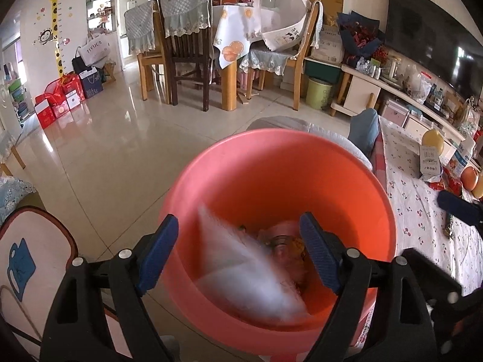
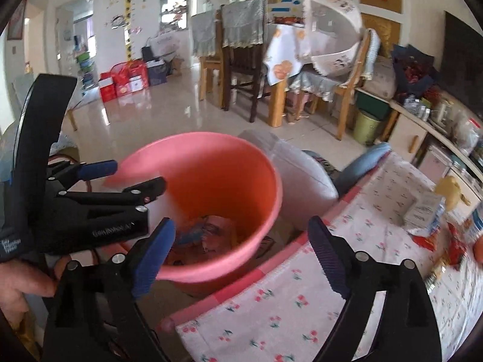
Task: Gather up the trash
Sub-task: 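Open both tools to drop the packet and bottle into the bucket, then move both open tools back over the table toward the coffee stick, then grasp the COFFEEMIX stick with the left tool while the right tool grasps the red milk-tea sachet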
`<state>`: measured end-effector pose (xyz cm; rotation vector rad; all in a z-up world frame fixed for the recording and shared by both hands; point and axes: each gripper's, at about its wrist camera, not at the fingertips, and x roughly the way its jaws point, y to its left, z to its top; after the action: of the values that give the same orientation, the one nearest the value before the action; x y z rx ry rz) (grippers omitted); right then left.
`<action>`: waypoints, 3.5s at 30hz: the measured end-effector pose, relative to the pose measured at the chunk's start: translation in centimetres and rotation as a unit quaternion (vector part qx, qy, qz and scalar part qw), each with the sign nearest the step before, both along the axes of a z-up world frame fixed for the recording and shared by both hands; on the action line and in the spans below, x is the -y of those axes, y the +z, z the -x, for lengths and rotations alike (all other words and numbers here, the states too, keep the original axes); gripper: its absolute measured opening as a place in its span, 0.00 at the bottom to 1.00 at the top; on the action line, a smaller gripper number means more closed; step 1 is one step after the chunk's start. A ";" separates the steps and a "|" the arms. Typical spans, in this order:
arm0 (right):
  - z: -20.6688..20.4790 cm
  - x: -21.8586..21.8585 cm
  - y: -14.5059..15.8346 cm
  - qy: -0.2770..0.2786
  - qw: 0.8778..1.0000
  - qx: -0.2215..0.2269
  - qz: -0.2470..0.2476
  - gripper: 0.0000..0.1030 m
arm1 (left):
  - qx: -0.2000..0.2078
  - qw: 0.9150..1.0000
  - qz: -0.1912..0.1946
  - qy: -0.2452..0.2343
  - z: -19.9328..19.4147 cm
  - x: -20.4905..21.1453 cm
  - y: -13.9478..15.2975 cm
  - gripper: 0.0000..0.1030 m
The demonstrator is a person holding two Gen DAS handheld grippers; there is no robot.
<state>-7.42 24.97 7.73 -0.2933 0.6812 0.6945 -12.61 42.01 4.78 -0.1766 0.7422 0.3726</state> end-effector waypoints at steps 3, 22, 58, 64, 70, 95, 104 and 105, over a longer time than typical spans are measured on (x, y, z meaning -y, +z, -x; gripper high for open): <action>-0.2 1.8 -0.1 -0.025 1.000 -0.009 -0.004 0.86 | 0.001 1.000 -0.001 0.001 0.0 0.1 0.1 0.83; 1.2 8.6 0.8 -0.090 0.996 -0.008 -0.012 0.87 | 0.017 0.999 -0.005 -0.029 1.4 4.7 2.2 0.90; 3.2 22.2 2.5 -0.191 0.980 -0.001 -0.048 0.89 | 0.021 0.987 -0.087 -0.136 1.7 19.5 5.1 0.92; 3.2 24.4 2.4 -0.204 0.978 -0.002 -0.053 0.89 | 0.018 0.983 -0.105 -0.148 1.4 21.8 5.1 0.92; 2.9 27.0 2.7 -0.223 0.973 -0.002 -0.066 0.89 | 0.014 0.980 -0.116 -0.162 1.1 24.2 4.9 0.92; -4.4 39.5 -0.9 -0.340 0.937 -0.051 -0.063 0.89 | -0.011 0.964 -0.054 -0.259 -5.5 33.1 1.1 0.92; -9.1 40.9 -3.2 -0.342 0.929 -0.104 -0.093 0.89 | -0.049 0.955 -0.049 -0.288 -11.0 35.9 -2.0 0.92; -9.7 40.8 -3.4 -0.338 0.930 -0.108 -0.096 0.89 | -0.051 0.955 -0.051 -0.287 -11.4 36.1 -2.3 0.92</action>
<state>2.29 -15.79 4.31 0.2053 0.8552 0.1239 -1.24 5.91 2.47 0.1595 0.8367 -0.1372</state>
